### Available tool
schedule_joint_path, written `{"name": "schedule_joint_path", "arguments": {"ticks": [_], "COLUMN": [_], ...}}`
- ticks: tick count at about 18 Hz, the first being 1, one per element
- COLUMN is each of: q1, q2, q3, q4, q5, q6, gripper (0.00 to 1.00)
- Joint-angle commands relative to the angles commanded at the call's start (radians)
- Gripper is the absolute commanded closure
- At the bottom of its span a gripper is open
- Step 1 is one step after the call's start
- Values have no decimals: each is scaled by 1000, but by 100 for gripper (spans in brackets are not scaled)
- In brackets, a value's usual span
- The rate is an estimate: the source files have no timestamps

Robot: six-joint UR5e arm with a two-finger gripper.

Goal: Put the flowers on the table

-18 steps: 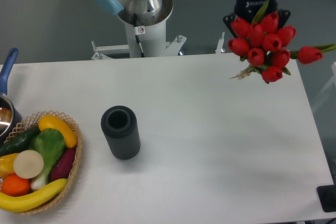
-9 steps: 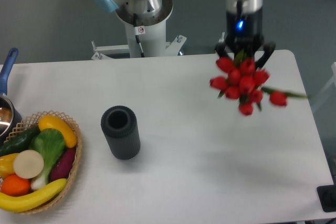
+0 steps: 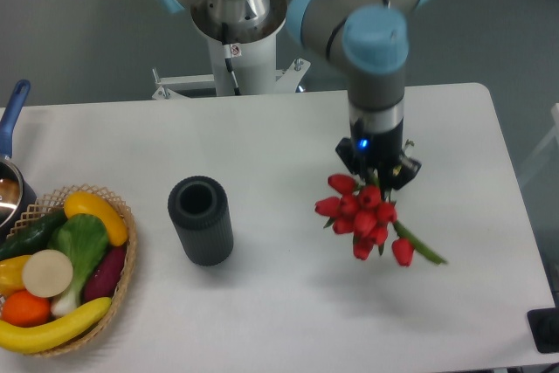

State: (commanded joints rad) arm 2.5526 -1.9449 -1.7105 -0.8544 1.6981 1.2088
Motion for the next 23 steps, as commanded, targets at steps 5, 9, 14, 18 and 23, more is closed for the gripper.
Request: {"name": "schedule_joint_path", "arguments": {"ticks": [5, 9, 14, 18, 23], "q1": [-41, -54, -54, -54, -45], "q2": [-74, -104, -131, -129, -62], "q3": [22, 32, 48, 58, 63], "q4": [3, 6, 8, 11, 9], "q5": [98, 100, 100, 100, 74], "q6": [0, -8, -9, -3, -2], "gripper": [70, 69, 56, 3, 0]}}
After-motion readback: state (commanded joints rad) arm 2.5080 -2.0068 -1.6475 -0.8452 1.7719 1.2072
